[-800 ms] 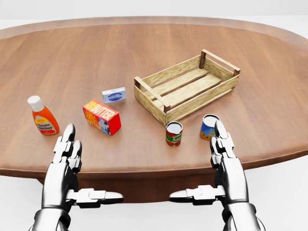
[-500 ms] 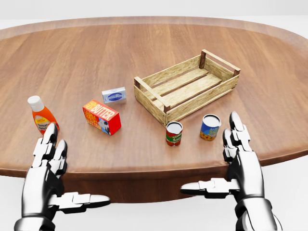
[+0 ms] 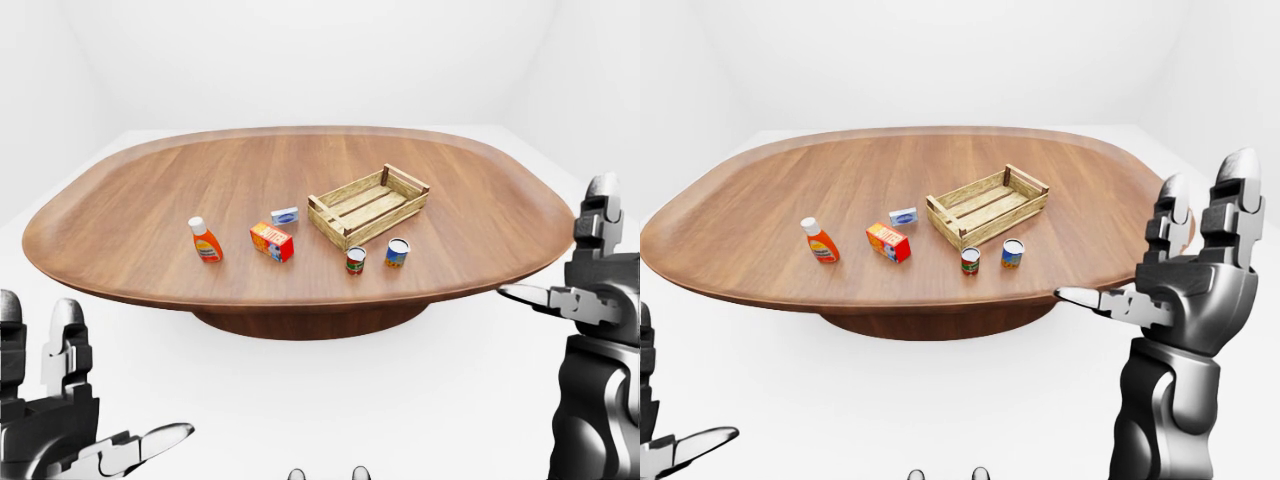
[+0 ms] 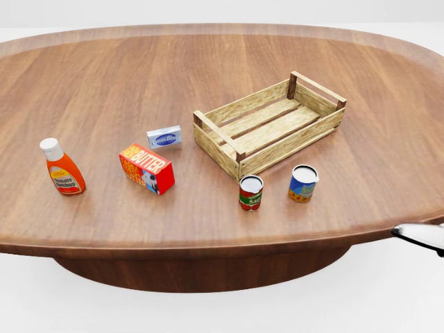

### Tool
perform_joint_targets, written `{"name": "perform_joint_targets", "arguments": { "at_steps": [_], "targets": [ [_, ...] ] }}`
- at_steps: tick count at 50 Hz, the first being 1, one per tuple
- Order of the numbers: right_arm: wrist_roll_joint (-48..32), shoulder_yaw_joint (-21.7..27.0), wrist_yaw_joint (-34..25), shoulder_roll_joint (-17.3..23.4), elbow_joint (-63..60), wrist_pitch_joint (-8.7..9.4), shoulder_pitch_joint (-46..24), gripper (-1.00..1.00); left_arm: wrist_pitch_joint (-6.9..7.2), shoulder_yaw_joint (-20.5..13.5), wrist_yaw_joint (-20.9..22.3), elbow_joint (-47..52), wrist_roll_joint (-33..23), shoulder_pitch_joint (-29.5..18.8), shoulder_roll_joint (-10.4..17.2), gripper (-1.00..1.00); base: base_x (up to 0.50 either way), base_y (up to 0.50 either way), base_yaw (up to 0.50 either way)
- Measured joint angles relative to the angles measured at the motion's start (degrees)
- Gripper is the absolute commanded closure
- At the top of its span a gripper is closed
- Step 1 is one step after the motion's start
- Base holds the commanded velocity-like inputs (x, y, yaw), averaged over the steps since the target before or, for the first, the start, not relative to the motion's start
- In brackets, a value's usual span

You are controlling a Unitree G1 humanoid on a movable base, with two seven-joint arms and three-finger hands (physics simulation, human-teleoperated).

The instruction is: Pick up the tomato sauce, and put it in the wooden tray.

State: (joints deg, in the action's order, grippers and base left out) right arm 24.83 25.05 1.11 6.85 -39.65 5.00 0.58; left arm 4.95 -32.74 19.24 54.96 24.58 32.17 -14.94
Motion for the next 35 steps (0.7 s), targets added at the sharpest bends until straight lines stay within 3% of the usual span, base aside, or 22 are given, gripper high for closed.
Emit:
{"name": "perform_joint_targets", "arguments": {
  "at_steps": [4,35],
  "targets": [
    [0.53,0.34,-0.41,-0.08,-1.16,0.0,0.33,-1.0,0.05,-0.1,0.53,1.67,-0.17,0.71,-0.5,-1.0,0.07,0.0,0.0],
    [1.97,1.31,-3.37,-0.83,-4.57,0.0,1.82,-1.0,0.03,-0.79,1.48,4.89,1.18,2.99,-0.84,-1.0,0.5,0.1,0.0]
  ]
}}
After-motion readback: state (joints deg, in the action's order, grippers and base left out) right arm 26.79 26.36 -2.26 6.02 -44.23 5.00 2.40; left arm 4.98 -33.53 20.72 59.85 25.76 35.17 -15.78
